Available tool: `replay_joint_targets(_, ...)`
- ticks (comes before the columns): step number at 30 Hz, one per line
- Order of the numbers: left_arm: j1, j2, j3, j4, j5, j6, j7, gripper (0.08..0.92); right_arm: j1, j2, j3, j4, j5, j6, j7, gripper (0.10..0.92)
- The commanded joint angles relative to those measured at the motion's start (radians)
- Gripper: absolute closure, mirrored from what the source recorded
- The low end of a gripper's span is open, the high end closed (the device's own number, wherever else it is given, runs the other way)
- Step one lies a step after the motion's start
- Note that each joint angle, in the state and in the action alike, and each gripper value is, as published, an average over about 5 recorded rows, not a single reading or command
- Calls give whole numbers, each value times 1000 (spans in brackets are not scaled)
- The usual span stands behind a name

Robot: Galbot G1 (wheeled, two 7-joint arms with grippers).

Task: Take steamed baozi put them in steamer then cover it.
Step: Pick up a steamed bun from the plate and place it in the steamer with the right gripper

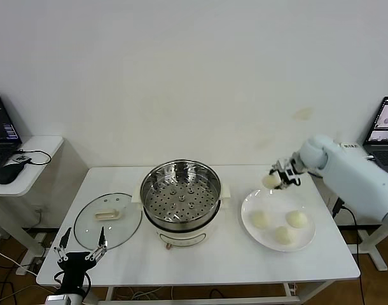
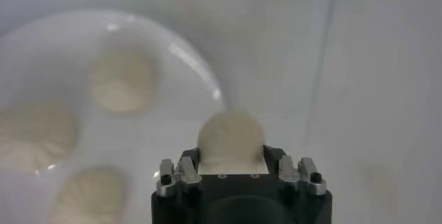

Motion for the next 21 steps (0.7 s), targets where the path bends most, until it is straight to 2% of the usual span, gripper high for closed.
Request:
replay_joint_targets(1,0,0,-1,1,-6,0,0,177,319,94,-213,98,204,17,11,431)
replay_joint_targets(10,-2,4,-14,7,-24,-3,0,177,321,338,-319,113,217,113,79,431)
replay_joint_targets(15,-4,-2,-18,4,-25,-6,0,177,262,439,-370,64,101,192,115,431)
replay_joint_targets(21,-9,-8,-27,3,-31,-7,0,177,158,478,-384,9,-61,285,166,431)
